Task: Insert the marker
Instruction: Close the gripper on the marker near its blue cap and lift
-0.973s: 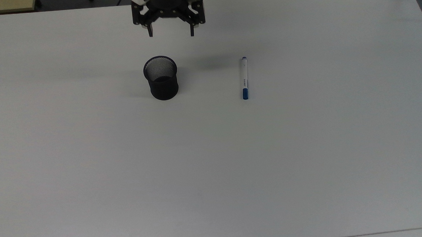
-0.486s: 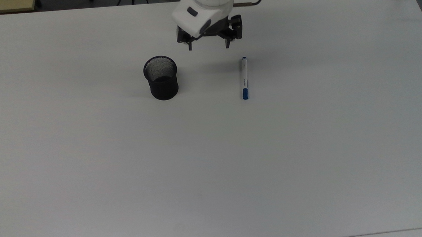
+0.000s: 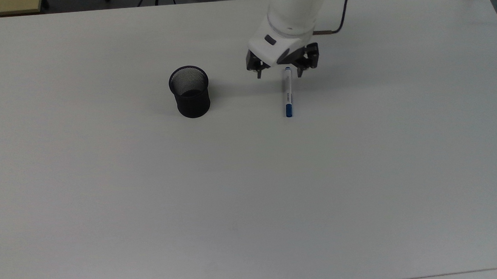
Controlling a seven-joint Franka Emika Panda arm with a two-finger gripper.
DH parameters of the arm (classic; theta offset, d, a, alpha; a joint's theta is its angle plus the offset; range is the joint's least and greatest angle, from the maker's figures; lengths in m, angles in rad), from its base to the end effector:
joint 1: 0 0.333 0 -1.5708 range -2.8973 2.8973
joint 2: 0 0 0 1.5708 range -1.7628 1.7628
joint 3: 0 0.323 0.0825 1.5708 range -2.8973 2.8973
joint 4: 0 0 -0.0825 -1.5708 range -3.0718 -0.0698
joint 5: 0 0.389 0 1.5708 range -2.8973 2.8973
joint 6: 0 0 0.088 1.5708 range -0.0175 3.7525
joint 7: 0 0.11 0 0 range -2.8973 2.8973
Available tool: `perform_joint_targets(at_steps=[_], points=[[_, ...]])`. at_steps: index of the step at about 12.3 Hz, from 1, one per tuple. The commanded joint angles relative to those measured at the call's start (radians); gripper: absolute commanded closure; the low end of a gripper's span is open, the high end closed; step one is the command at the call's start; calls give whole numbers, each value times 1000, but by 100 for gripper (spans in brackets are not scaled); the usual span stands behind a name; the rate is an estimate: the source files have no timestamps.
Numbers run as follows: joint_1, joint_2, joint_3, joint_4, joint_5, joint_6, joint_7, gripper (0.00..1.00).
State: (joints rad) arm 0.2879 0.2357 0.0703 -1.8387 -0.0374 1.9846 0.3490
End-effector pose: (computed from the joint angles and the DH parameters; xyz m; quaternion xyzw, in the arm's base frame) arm 0.5766 0.2109 0.3952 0.9989 0.0123 -0.0388 0.0234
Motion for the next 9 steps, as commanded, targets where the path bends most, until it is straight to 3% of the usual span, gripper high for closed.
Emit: perform_joint_targets(at_steps=[1,2,6,9], points=[[37,85,-9,6,-7,106,85,10],[45,115,-9,6,-22,127,87,17],[47,159,-10,6,-41,207,90,67],[45,174,-9,6,-41,214,90,85]])
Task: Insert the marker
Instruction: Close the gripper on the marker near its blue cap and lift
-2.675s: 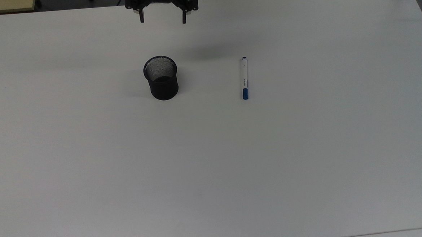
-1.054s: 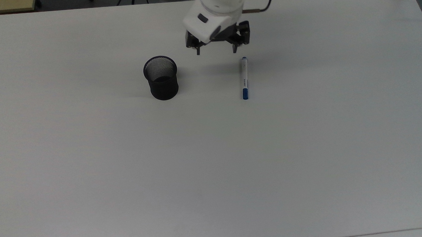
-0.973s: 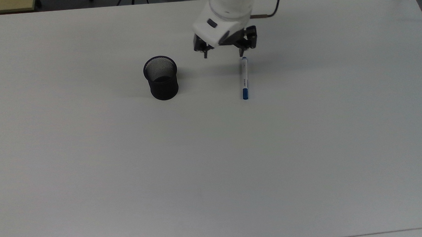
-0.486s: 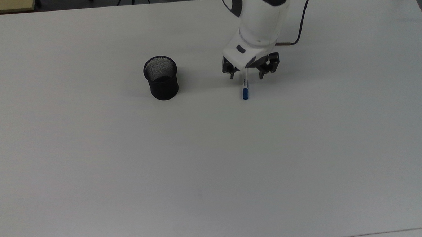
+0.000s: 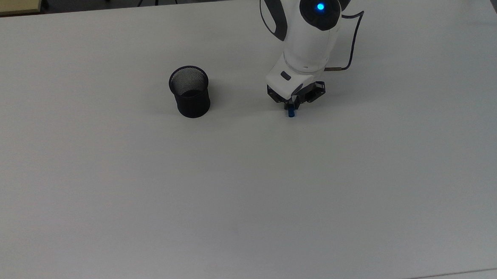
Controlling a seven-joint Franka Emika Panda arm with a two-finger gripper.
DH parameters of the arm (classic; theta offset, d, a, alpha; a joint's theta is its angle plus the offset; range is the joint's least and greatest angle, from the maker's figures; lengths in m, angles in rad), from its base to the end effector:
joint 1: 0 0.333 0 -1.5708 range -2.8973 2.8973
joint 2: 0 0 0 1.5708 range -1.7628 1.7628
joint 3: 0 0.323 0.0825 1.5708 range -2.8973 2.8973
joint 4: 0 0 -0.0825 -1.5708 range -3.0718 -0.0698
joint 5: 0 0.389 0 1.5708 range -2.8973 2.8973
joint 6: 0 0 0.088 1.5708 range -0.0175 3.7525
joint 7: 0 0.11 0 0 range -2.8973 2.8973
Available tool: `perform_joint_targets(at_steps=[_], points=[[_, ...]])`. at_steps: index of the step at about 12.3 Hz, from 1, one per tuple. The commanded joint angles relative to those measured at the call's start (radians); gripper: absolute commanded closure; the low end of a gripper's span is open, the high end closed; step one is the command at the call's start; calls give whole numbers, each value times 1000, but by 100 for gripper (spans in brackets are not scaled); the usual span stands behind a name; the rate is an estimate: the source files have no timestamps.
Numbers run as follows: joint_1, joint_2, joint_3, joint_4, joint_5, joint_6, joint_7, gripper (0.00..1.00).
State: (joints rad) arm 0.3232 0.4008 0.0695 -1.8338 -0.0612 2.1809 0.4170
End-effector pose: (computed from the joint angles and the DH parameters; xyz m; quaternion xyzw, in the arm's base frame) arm 0.5944 0.2405 0.3095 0.9996 0.0037 -0.0197 0.0204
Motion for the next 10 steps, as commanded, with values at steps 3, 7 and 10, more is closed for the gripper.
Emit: perform_joint_targets(at_steps=[3,7,10], points=[[7,12,-10,2,-31,17,20,88],[-21,-37,-16,54,-31,8,23,89],[-87,-141,-31,59,-43,2,17,88]])
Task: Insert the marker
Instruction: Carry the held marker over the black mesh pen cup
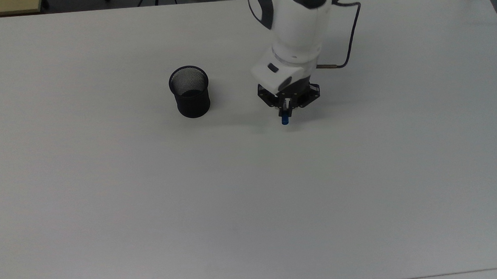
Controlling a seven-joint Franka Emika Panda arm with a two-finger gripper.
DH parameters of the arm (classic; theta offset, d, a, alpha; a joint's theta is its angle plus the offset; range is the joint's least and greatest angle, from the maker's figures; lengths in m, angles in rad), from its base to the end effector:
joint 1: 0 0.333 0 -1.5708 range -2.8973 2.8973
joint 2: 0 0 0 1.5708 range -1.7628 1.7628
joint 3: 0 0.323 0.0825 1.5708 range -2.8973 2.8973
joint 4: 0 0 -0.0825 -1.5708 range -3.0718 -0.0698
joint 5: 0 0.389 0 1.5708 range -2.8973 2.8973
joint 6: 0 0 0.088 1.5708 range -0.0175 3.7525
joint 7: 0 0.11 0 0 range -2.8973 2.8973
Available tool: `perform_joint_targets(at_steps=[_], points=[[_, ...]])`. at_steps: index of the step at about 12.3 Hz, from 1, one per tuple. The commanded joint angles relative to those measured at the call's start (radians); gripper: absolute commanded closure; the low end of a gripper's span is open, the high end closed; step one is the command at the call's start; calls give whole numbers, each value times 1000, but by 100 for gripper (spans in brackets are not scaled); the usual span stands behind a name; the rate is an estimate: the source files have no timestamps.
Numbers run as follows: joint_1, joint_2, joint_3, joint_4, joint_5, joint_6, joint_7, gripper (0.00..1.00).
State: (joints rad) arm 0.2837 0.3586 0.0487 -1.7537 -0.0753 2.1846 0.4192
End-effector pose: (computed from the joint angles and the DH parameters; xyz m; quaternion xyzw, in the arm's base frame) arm 0.6278 0.2107 0.3736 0.9988 -0.0247 0.0424 0.0081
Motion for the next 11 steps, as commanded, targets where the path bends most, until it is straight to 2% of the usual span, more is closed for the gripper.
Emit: perform_joint_targets(at_steps=[1,4,7,11], points=[[-76,-136,-12,-23,-44,-5,13,89],[-185,-216,-12,-29,-49,-22,16,89],[-286,-234,-12,-47,-96,-25,15,88],[-320,-233,-15,-128,-155,-11,18,88]])
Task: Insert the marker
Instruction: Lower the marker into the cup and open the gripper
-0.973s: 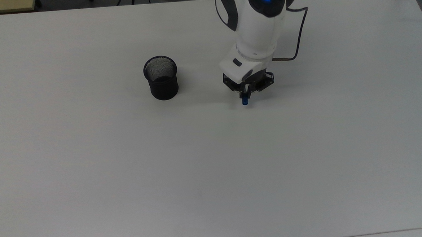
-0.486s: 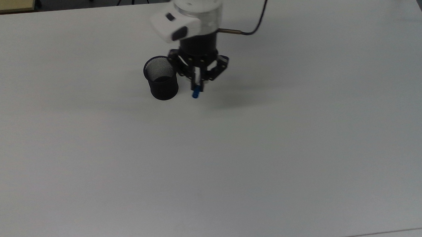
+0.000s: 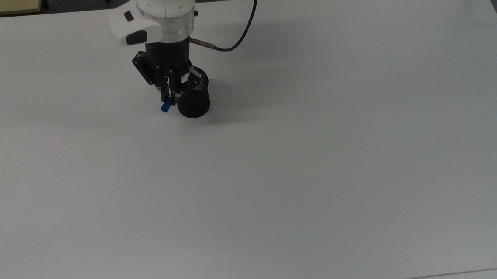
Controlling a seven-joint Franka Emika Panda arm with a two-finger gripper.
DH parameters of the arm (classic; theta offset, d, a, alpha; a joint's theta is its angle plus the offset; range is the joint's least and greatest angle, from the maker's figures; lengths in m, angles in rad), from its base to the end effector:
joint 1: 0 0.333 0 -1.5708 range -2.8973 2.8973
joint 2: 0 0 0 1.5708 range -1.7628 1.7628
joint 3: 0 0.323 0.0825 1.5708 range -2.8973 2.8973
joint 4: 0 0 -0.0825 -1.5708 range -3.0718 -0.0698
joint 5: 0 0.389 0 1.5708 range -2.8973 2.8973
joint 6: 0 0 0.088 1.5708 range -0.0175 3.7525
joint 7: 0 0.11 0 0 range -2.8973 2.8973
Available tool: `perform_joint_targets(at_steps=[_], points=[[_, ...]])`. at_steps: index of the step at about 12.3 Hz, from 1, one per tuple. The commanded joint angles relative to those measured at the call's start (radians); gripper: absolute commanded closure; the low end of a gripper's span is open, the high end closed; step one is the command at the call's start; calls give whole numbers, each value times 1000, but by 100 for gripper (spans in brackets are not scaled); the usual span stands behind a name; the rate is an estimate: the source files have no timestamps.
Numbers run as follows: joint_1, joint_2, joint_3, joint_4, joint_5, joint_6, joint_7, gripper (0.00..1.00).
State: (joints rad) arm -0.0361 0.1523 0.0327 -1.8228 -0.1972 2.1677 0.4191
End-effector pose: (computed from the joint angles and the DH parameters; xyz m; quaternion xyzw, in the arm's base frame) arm 0.6283 -0.0112 0.4722 0.9785 -0.1620 0.1111 0.0623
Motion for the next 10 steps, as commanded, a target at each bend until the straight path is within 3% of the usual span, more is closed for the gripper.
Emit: perform_joint_targets(at_steps=[1,5,6,7,9,10], points=[[-1,-25,1,-64,-33,6,18,88],[2,-16,1,-76,-33,6,20,86],[1,-16,1,-76,-33,0,18,75],[2,-16,1,-76,-33,-2,20,72],[8,-19,3,-75,-31,-6,20,57],[12,-19,3,-70,-30,-8,20,45]])
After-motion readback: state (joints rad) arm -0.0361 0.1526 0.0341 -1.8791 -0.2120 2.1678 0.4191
